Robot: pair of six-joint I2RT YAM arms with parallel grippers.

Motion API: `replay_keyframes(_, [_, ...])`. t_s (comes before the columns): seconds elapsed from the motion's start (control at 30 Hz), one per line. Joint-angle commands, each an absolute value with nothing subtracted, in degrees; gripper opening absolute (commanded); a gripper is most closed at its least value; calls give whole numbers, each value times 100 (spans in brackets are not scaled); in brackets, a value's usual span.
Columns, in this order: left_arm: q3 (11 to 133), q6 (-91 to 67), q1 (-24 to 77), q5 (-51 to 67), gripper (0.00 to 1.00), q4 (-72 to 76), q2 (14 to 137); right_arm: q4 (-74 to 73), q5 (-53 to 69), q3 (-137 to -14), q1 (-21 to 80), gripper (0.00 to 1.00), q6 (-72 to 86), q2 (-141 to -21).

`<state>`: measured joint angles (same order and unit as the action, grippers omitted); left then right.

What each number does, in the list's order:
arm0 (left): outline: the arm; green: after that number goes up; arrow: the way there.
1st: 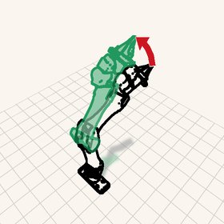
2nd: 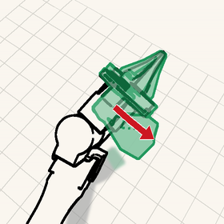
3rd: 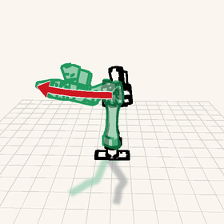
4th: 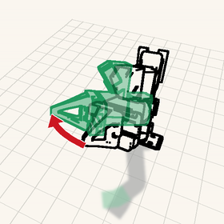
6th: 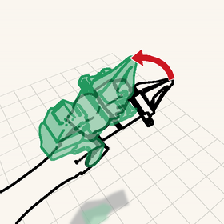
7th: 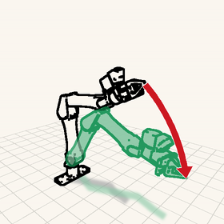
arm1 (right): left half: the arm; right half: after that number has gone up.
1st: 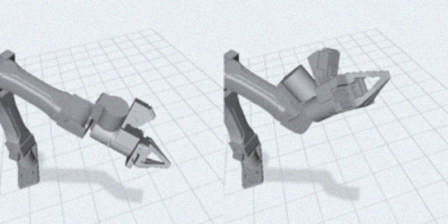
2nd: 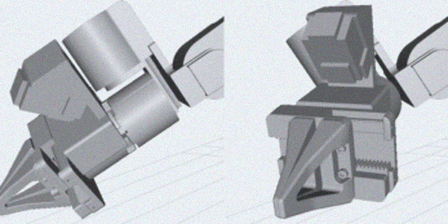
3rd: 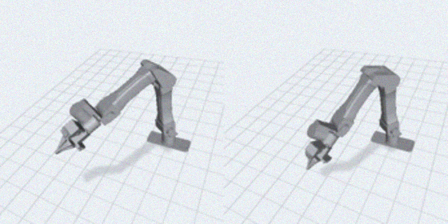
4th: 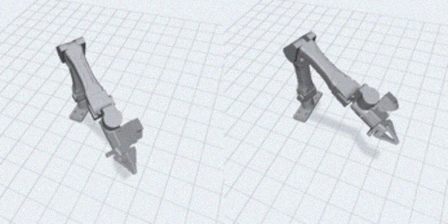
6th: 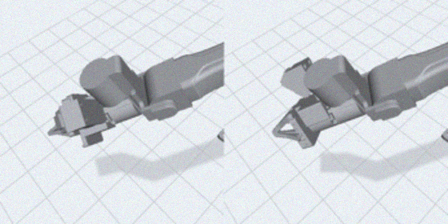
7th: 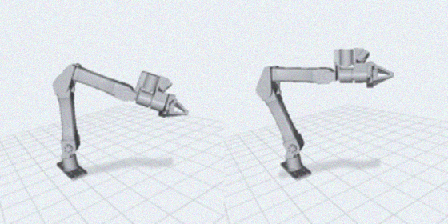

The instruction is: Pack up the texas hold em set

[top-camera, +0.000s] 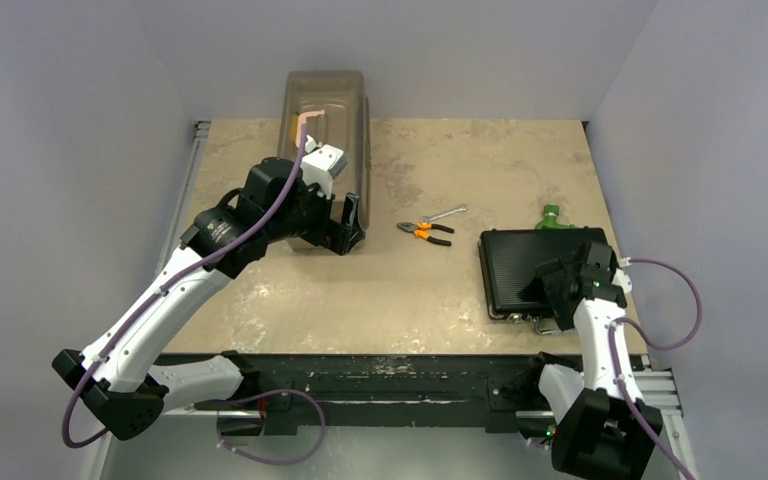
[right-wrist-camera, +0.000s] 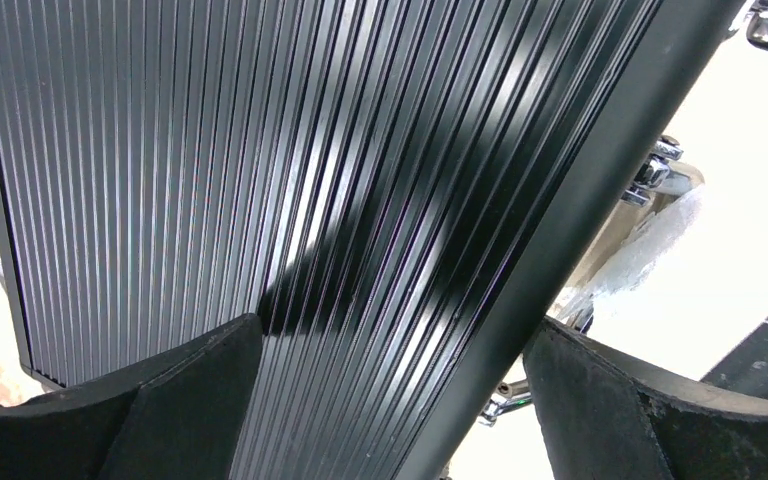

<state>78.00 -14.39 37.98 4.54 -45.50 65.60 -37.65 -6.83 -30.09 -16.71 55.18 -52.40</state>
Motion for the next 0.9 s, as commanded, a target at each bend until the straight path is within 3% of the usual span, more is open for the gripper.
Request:
replay_keyframes(0.0, [7901,-1477,3828,564,92,-4441,6559,-2464,193,-2736,-1551,98,5319,-6177])
replay_keyframes(0.17, [7919,-1485,3828,621,92,-4459,6631,-2609,227,-2932,-1447,99,4999,-6479])
replay_keyframes(0.4, [7827,-1502,3830,896,92,-4337,6775,-3706,4,-3551,-1336,99,4485,-6022])
replay_keyframes(0.63, [7447,-1909,4421,1321,80,-3447,7323,-4724,-349,-4240,-997,99,3989,-5704])
replay_keyframes(0.87, [8291,-2397,5440,862,63,-2794,9054,-5244,-542,-4379,-811,96,3991,-5072])
